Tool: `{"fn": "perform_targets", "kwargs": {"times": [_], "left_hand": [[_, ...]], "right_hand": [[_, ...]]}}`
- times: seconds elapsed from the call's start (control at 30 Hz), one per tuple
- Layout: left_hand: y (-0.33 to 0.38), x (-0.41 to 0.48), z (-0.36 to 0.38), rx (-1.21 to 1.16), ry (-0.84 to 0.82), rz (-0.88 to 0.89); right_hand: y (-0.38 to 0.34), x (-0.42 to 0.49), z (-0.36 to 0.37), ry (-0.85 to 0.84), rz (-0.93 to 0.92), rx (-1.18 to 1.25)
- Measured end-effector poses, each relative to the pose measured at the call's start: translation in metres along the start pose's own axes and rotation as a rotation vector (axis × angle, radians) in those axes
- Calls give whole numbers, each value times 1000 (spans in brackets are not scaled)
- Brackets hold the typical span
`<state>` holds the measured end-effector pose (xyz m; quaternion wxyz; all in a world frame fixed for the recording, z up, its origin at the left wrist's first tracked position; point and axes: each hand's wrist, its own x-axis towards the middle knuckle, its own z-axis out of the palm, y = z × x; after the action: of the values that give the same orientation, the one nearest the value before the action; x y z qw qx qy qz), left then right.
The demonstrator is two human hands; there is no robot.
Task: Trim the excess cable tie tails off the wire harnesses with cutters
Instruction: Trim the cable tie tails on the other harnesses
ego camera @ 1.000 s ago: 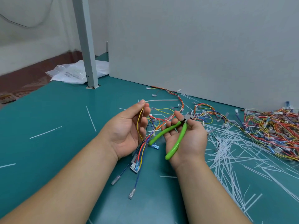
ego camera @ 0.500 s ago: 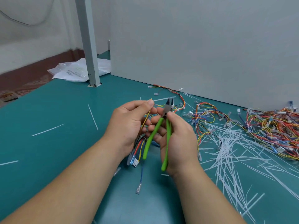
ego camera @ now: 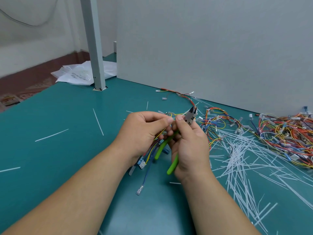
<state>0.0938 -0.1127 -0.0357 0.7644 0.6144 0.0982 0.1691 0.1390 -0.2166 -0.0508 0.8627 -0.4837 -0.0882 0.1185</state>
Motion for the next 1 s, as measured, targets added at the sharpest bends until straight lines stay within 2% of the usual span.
{"fn": "perform_targets", "kwargs": {"times": [0.17, 0.3, 0.4, 0.67, 0.83, 1.0], "left_hand": [[2, 1, -7, -56, -53, -164], [2, 4, -13, -133, -97, -212], [2, 8, -15, -248, -36, -223], [1, 12, -13, -389, 105, -179], [1, 13, -11, -362, 193, -83], [2, 9, -5, -236, 297, 72]], "right_hand": [[3, -1, 0, -10, -38, -112], [2, -1, 0, -46, 17, -63], [1, 1, -1, -54, 18, -142], [0, -8, 6, -184, 8, -444], [-4, -9, 4, -54, -41, -480], [-5, -11, 6, -26, -58, -442]]}}
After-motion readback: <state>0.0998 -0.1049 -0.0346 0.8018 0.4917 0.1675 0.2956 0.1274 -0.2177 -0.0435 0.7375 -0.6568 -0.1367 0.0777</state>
